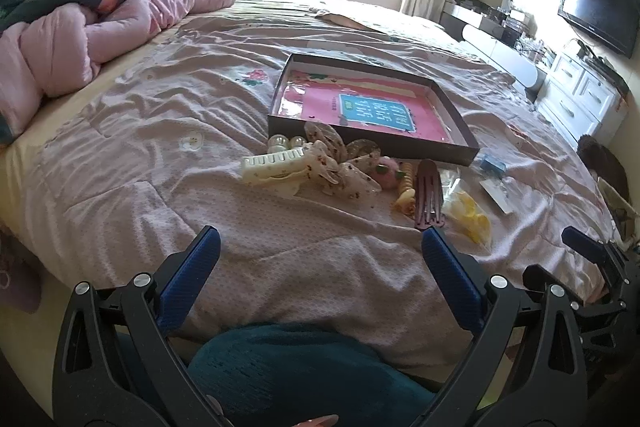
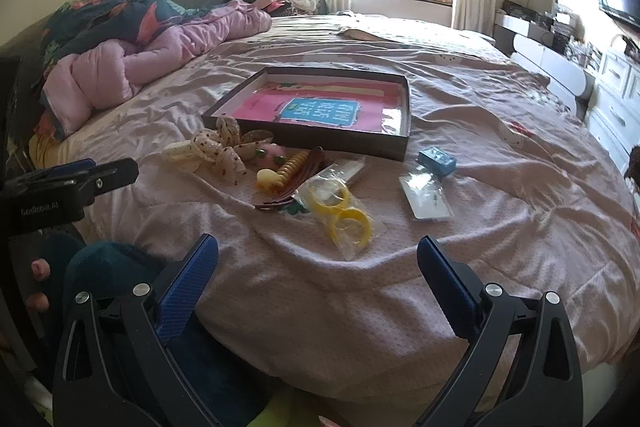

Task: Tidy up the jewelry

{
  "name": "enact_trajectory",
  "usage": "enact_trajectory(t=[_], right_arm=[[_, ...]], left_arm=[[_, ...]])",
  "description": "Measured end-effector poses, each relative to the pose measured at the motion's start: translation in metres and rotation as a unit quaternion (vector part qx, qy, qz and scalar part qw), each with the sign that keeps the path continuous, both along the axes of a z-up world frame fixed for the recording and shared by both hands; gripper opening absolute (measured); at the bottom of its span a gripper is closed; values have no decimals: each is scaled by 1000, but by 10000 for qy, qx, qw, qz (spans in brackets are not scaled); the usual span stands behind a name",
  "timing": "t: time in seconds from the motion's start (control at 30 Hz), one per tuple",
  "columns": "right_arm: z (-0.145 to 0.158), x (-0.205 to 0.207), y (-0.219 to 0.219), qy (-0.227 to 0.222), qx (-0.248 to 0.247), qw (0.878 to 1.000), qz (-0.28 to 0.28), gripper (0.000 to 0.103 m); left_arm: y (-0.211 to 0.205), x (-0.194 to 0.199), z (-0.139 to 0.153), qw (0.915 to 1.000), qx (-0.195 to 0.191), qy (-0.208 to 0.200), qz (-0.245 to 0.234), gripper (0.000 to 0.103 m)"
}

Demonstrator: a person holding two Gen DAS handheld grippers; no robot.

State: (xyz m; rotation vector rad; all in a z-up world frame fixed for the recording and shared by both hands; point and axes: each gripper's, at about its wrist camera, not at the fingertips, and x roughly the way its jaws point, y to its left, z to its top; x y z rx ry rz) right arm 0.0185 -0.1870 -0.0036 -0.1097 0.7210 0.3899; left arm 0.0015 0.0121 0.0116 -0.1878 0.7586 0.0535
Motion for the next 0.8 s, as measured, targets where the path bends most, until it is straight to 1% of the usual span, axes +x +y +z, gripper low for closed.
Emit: enact_trajectory(t=[0.23,0.43,0.5,0.6,0.7,0.8], right_arm=[[-7,15,6,147,-69,9998,140,97],[-14,33,7,256,-125,9995,158,97],[-17,38,6,281,-137,9994,152,97],[-21,47,5,349,-150,9992,146,96],[-25,56,3,391,-171,9990,115,96],[-31,65,3,448,-222,9987,112,96]], left_arm=[[15,8,-8,9998,4,113,154,92],[27,25,-18,9991,29,370,213,92],[31,31,-21,9989,-5,415,213,92],[36,40,-23,9987,70,434,257,92],[37,50,-23,9989,70,448,130,92],[32,59,-20,9992,-68,371,-131,92]])
